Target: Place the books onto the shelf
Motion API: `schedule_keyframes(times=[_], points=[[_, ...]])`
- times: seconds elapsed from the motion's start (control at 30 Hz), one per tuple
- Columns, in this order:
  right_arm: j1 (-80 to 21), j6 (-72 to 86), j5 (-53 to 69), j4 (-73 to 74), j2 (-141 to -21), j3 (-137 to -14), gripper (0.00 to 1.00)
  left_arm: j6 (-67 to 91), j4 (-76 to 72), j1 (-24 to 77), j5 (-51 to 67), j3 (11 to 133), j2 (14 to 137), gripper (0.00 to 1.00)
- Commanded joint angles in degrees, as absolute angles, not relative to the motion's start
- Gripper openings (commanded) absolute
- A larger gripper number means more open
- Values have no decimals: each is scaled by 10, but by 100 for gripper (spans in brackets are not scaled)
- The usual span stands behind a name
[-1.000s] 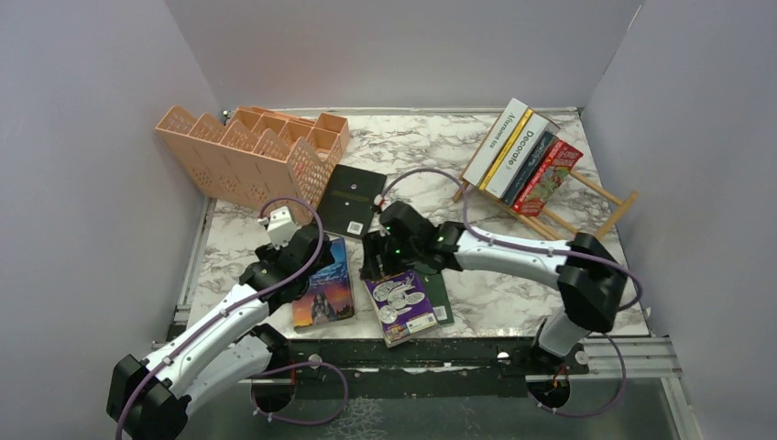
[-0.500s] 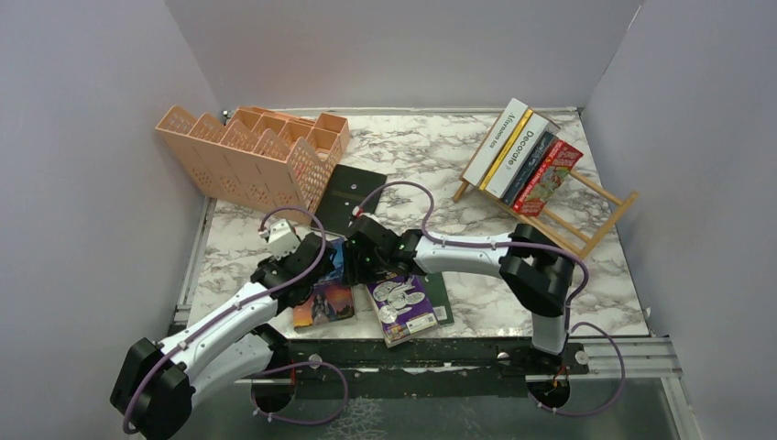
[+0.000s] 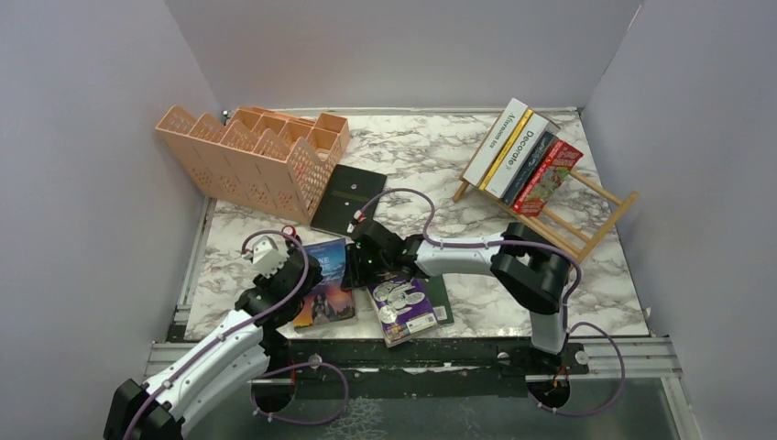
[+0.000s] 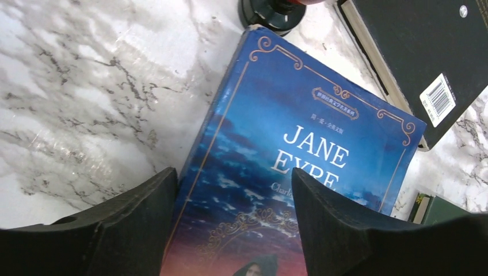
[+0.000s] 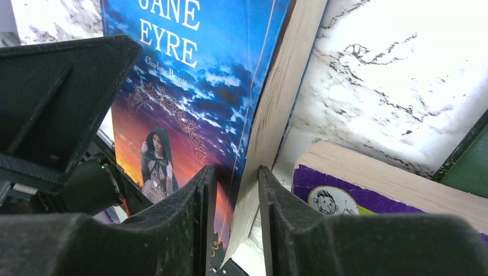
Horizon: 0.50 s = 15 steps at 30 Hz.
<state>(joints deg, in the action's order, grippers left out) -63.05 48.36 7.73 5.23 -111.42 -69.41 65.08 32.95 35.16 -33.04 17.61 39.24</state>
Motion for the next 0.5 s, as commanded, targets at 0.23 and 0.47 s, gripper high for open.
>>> schedule_keyframes(times=[0.23, 0.47], points=[[-642, 564, 196, -186, -1054, -632, 34, 719, 283, 356, -208, 156, 340, 58], [-642, 574, 157, -180, -1050, -628, 36, 705, 282, 356, -213, 168, 362, 55]])
